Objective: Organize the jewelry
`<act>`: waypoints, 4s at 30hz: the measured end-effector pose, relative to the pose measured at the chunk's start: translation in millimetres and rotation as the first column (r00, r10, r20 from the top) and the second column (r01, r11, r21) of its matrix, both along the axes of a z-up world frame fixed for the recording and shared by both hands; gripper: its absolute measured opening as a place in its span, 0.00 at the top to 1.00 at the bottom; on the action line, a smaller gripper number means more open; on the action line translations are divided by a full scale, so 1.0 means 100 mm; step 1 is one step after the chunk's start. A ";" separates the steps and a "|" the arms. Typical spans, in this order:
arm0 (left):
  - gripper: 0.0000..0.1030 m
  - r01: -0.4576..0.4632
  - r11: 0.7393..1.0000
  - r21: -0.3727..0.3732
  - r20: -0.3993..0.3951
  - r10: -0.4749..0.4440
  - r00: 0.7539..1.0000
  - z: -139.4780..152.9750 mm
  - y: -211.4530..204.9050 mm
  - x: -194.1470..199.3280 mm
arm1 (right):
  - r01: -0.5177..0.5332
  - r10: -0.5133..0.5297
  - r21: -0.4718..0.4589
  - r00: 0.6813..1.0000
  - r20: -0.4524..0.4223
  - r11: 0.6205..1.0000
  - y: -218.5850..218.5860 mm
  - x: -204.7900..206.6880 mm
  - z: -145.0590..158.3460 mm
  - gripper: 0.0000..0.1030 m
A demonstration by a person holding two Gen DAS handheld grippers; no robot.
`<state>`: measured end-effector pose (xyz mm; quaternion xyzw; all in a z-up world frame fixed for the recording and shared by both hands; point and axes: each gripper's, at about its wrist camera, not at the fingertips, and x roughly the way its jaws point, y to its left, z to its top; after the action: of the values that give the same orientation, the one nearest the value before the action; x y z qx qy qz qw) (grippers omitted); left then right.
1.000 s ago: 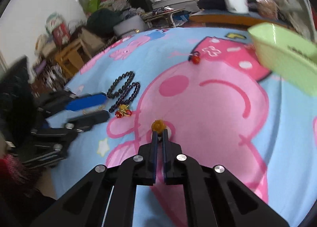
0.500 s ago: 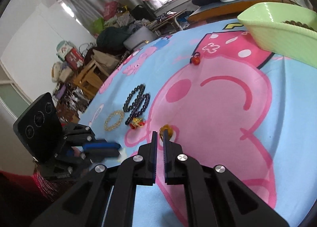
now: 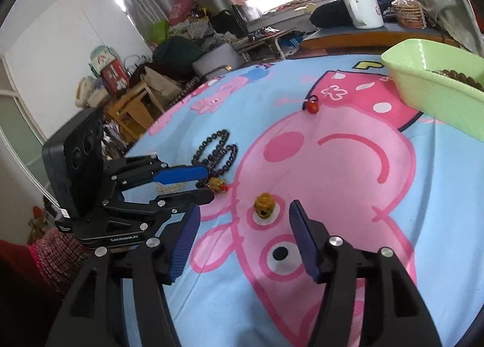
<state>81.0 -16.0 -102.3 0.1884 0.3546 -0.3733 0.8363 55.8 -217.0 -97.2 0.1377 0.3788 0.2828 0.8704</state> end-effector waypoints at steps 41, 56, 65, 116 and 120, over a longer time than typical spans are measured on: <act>0.83 0.061 0.944 -0.323 -0.290 -0.160 0.944 0.56 -1.26 0.78 | 0.317 -0.328 0.195 0.944 0.028 0.928 -1.56 0.19 0.44 1.00; 0.62 -0.050 0.965 -0.258 -0.436 -0.071 0.897 0.28 -2.15 1.56 | 0.454 -0.458 0.058 0.881 0.116 0.889 -1.86 0.55 0.30 1.00; 0.59 -0.119 0.925 -0.361 -0.395 -0.036 0.918 0.51 -1.69 1.56 | 0.503 -0.480 -0.044 0.846 0.233 0.863 -1.72 0.45 0.30 0.73; 0.92 -0.239 0.970 -0.052 -0.176 0.227 0.958 -0.06 0.21 0.23 | -0.152 0.151 -0.252 0.988 -0.021 0.956 0.50 0.32 0.00 1.00; 0.93 -0.212 0.967 -0.143 -0.274 0.167 0.947 -0.04 0.33 0.10 | -0.138 0.145 -0.275 0.989 0.004 0.951 0.51 0.27 0.00 0.92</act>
<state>91.3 16.6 -106.0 0.0305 0.4445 -0.3413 0.8276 82.5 -165.9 -97.5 -0.0152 0.4126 0.2909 0.8631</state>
